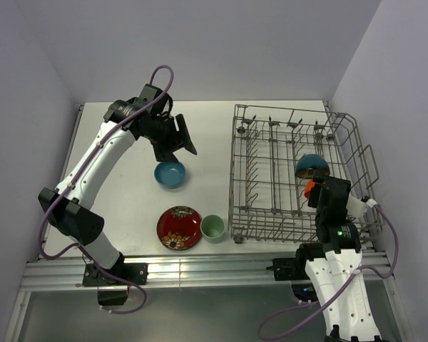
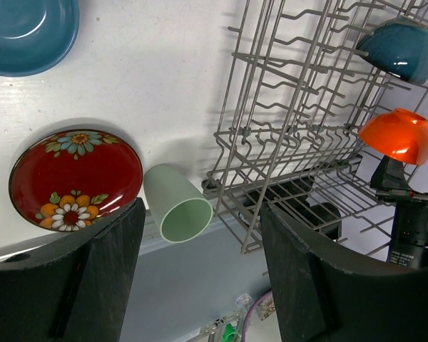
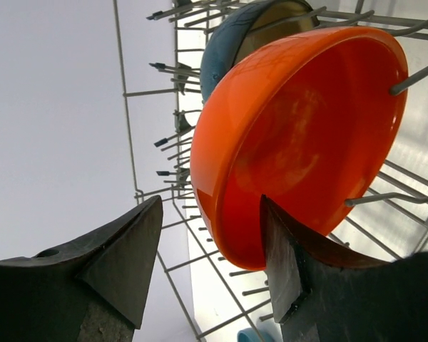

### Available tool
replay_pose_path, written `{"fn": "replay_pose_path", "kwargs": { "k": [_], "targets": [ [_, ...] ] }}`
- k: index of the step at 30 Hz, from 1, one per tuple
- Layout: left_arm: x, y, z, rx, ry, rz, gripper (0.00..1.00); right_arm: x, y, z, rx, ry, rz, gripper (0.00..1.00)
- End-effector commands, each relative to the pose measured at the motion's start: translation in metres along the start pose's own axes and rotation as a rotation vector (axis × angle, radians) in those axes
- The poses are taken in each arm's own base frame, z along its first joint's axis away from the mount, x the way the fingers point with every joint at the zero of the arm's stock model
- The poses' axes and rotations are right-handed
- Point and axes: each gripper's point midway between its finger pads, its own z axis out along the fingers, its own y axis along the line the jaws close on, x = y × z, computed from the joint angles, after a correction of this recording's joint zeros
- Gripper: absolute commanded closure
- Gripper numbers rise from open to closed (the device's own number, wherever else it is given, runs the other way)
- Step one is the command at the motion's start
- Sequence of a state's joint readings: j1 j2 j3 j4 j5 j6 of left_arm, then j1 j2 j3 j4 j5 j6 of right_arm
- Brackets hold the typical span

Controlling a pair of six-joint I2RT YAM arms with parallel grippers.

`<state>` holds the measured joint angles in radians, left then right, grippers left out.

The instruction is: Load the mixed dishes into the dish rack

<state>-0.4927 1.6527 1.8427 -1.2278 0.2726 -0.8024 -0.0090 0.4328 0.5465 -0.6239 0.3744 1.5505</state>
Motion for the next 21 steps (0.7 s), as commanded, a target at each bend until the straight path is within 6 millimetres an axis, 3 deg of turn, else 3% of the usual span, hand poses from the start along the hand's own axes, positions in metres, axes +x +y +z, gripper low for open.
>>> {"fn": "replay_pose_path", "kwargs": {
  "k": [1, 9, 13, 21],
  "targets": [
    [-0.004, -0.008, -0.006, 0.038, -0.039, 0.011, 0.28, -0.003, 0.002, -0.01, 0.005, 0.005, -0.037, 0.36],
    [-0.004, -0.001, 0.001, 0.011, -0.037, 0.004, 0.28, -0.006, 0.002, -0.019, -0.003, 0.01, -0.021, 0.34],
    [-0.004, -0.001, 0.001, 0.01, -0.038, 0.005, 0.28, -0.007, 0.0, -0.02, 0.008, 0.005, -0.028, 0.23],
    [-0.003, 0.001, 0.002, 0.001, -0.033, 0.007, 0.28, -0.012, -0.001, -0.027, 0.024, -0.002, -0.034, 0.19]
  ]
}}
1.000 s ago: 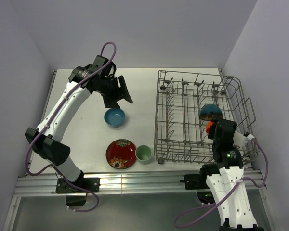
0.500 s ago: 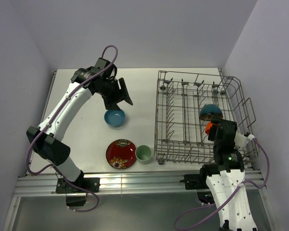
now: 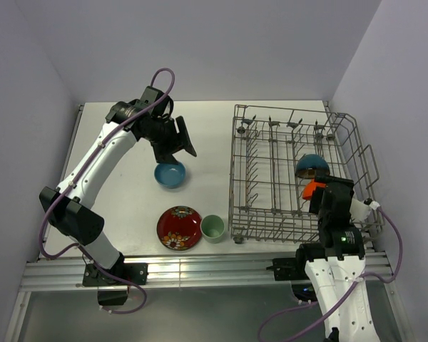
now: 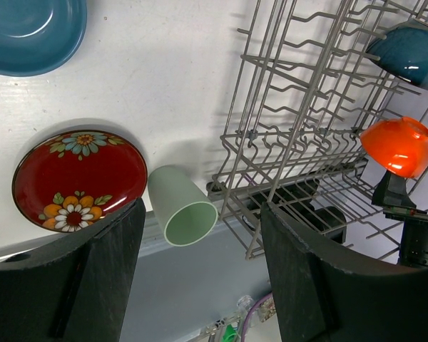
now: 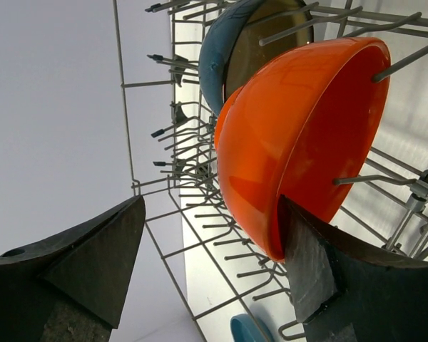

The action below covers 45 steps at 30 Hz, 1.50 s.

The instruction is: Load the mixed dishes into the dish rack

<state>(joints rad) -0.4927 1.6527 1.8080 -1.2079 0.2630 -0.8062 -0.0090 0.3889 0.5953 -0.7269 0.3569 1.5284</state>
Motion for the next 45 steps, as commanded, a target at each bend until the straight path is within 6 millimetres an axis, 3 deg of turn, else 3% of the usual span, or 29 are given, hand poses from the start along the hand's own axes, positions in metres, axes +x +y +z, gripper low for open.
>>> {"fn": "replay_pose_path", "kwargs": {
  "k": [1, 17, 26, 27, 30, 38, 43, 45],
  "targets": [
    [-0.003, -0.005, -0.006, 0.018, -0.035, 0.014, 0.28, -0.008, -0.001, -0.011, 0.013, -0.021, -0.007, 0.18],
    [0.0, 0.002, 0.003, -0.003, -0.012, 0.016, 0.28, -0.021, -0.006, -0.028, 0.075, -0.05, -0.033, 0.16],
    [-0.001, 0.0, -0.001, -0.003, -0.016, 0.019, 0.28, -0.02, -0.01, -0.015, 0.137, -0.077, -0.026, 0.13],
    [-0.001, -0.001, -0.002, -0.003, -0.018, 0.021, 0.28, -0.019, -0.012, -0.01, 0.165, -0.081, -0.034, 0.02],
    [-0.003, 0.0, -0.003, -0.011, -0.018, 0.022, 0.28, -0.016, -0.013, -0.004, 0.233, -0.081, -0.057, 0.0],
    [-0.002, 0.001, -0.002, -0.017, -0.021, 0.013, 0.28, -0.016, 0.008, -0.003, 0.176, -0.074, -0.099, 0.0],
    [-0.001, 0.013, 0.01, -0.06, -0.005, -0.012, 0.28, -0.01, 0.019, -0.01, 0.108, -0.026, -0.158, 0.01],
    [-0.005, 0.022, 0.015, -0.088, -0.009, -0.033, 0.27, -0.003, 0.034, -0.013, 0.065, 0.016, -0.189, 0.01]
  ]
}}
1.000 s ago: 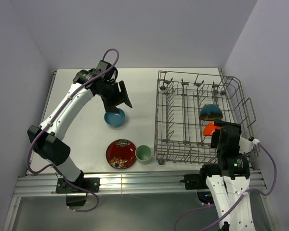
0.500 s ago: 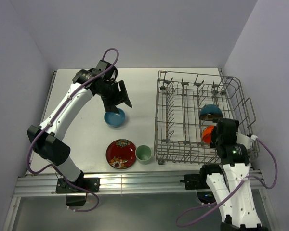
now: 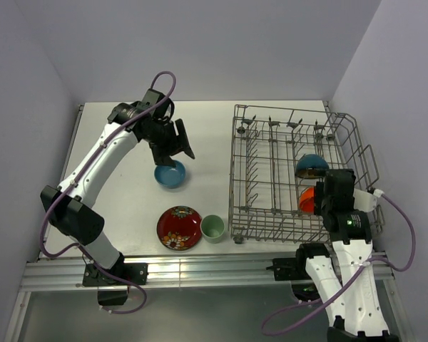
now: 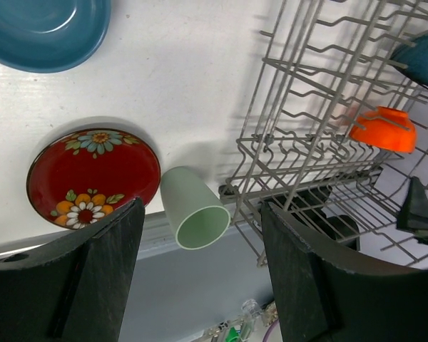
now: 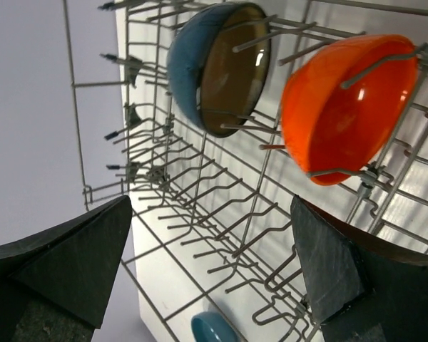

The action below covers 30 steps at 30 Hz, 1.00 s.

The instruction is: Load the mixed dishes into the dish rack

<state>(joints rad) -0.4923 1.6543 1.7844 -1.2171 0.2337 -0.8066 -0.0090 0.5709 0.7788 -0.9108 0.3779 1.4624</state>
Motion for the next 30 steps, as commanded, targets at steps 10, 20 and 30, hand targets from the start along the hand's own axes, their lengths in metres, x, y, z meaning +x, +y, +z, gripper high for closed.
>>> {"fn": "replay_pose_path", "kwargs": {
  "k": [10, 20, 30],
  "targets": [
    [-0.031, 0.088, 0.032, -0.217, -0.088, -0.193, 0.29, 0.018, 0.14, -0.048, -0.391, 0.115, -0.527, 0.0],
    [-0.016, 0.144, 0.07, -0.362, -0.048, -0.228, 0.33, 0.07, 0.175, -0.069, -0.521, 0.386, -0.877, 0.0],
    [-0.025, 0.16, 0.091, -0.374, -0.039, -0.193, 0.37, 0.081, 0.147, -0.061, -0.429, 0.478, -1.058, 0.0]
  ]
}}
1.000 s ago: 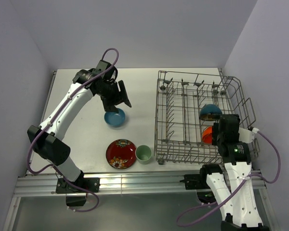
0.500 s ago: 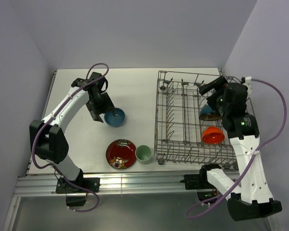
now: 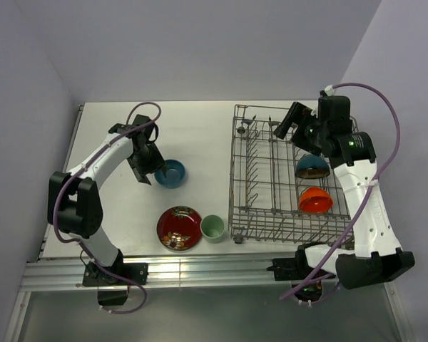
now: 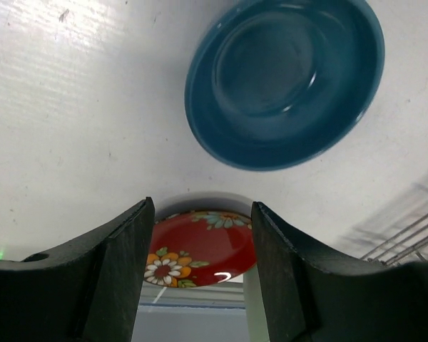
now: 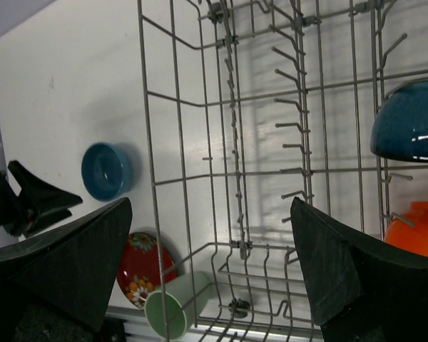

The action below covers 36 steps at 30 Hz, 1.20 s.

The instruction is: Load the mixed dishes into the dish rack

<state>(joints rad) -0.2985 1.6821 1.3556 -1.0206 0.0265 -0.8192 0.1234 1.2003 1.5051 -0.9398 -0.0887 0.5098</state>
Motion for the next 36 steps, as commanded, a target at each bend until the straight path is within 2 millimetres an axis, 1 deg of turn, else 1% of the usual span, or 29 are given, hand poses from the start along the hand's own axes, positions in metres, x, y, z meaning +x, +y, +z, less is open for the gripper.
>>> {"fn": "replay_pose_path", "kwargs": {
  "k": [1, 8, 10, 16, 18, 20, 21, 22, 24, 25, 27, 28, 29, 32, 33, 34, 35, 36],
  "targets": [
    [-0.008, 0.003, 0.015, -0.016, -0.015, 0.039, 0.38, 0.011, 0.002, -0.016, -0.042, 0.009, -0.067, 0.0],
    [-0.008, 0.008, 0.035, -0.046, 0.014, 0.042, 0.38, 0.018, 0.01, -0.013, -0.092, 0.033, -0.053, 0.01],
    [-0.012, 0.009, 0.043, -0.053, 0.018, 0.031, 0.38, 0.019, 0.013, -0.012, -0.099, 0.041, -0.059, 0.01],
    [-0.025, 0.004, 0.058, -0.07, 0.034, 0.028, 0.38, 0.019, 0.016, -0.009, -0.096, 0.047, -0.077, 0.01],
    [-0.027, 0.005, 0.062, -0.08, 0.043, 0.028, 0.4, 0.018, 0.019, -0.01, -0.098, 0.045, -0.089, 0.02],
    [-0.029, 0.005, 0.067, -0.089, 0.052, 0.023, 0.44, 0.016, 0.02, -0.01, -0.087, 0.039, -0.099, 0.02],
    [-0.03, 0.006, 0.069, -0.09, 0.053, 0.023, 0.47, 0.019, 0.021, -0.009, -0.084, 0.046, -0.111, 0.02],
    [-0.031, 0.005, 0.07, -0.09, 0.053, 0.021, 0.59, 0.019, 0.022, -0.009, -0.08, 0.05, -0.119, 0.02],
    [-0.032, 0.005, 0.071, -0.09, 0.053, 0.023, 0.75, 0.022, 0.022, -0.008, -0.073, 0.054, -0.135, 0.02],
    [-0.033, 0.004, 0.07, -0.089, 0.049, 0.02, 0.88, 0.023, 0.022, -0.008, -0.071, 0.055, -0.142, 0.02],
    [-0.033, 0.003, 0.07, -0.086, 0.048, 0.015, 0.99, 0.026, 0.023, -0.007, -0.066, 0.061, -0.151, 0.02],
    [-0.033, 0.004, 0.07, -0.087, 0.049, 0.014, 1.0, 0.027, 0.024, -0.007, -0.067, 0.062, -0.158, 0.02],
    [-0.033, 0.003, 0.07, -0.086, 0.047, 0.008, 1.0, 0.028, 0.025, -0.007, -0.067, 0.065, -0.164, 0.02],
    [-0.035, 0.0, 0.057, -0.069, 0.027, -0.013, 1.0, 0.03, 0.026, -0.007, -0.057, 0.068, -0.182, 0.02],
    [-0.04, -0.005, 0.044, -0.042, -0.002, -0.019, 1.0, 0.031, 0.027, -0.006, -0.057, 0.071, -0.188, 0.02],
    [-0.042, -0.008, 0.036, -0.03, -0.016, -0.026, 1.0, 0.031, 0.027, -0.007, -0.056, 0.071, -0.189, 0.02],
    [-0.048, -0.015, 0.017, 0.004, -0.05, -0.037, 1.0, 0.031, 0.028, -0.007, -0.057, 0.068, -0.191, 0.02],
    [-0.051, -0.018, 0.006, 0.022, -0.069, -0.044, 1.0, 0.032, 0.03, -0.007, -0.062, 0.069, -0.193, 0.02]
  ]
}}
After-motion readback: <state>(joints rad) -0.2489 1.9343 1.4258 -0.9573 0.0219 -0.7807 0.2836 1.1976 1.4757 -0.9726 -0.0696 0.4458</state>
